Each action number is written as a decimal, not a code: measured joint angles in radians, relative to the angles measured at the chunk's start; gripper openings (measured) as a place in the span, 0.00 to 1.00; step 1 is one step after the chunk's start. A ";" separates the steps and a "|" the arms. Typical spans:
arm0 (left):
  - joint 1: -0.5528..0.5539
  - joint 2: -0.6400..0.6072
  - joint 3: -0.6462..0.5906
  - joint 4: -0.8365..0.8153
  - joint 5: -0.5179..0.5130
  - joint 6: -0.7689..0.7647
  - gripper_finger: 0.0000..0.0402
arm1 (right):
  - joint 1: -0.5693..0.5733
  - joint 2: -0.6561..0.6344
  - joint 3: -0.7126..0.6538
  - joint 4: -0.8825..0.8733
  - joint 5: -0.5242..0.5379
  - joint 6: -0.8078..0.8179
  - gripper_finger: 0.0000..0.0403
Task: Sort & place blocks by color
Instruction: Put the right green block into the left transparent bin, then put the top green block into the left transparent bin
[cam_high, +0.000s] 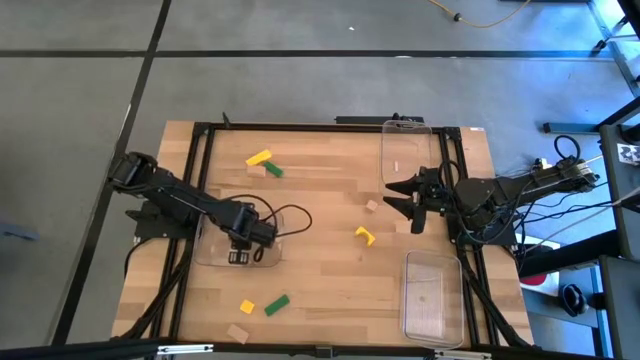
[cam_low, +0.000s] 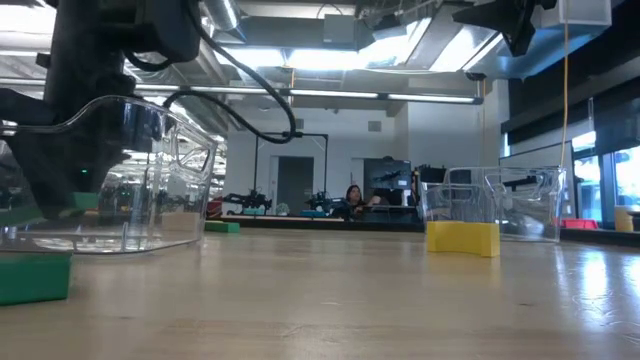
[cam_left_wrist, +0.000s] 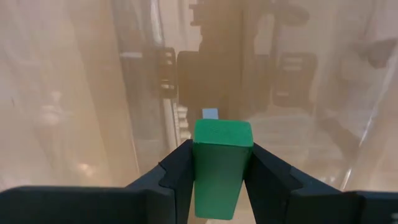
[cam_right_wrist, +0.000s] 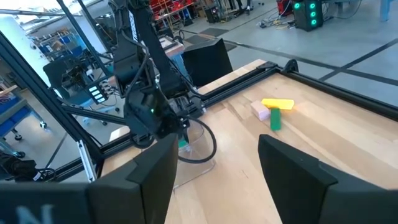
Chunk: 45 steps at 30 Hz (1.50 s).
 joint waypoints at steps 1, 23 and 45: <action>0.006 0.000 0.000 0.002 0.003 -0.001 0.29 | 0.000 0.000 0.000 -0.002 0.000 0.000 0.56; 0.105 -0.067 0.204 -0.337 0.079 0.004 0.57 | 0.000 0.000 0.000 -0.002 0.000 0.000 0.56; 0.273 -0.855 -0.172 0.881 -0.180 -0.005 0.56 | 0.000 0.000 0.001 0.005 -0.001 -0.082 0.56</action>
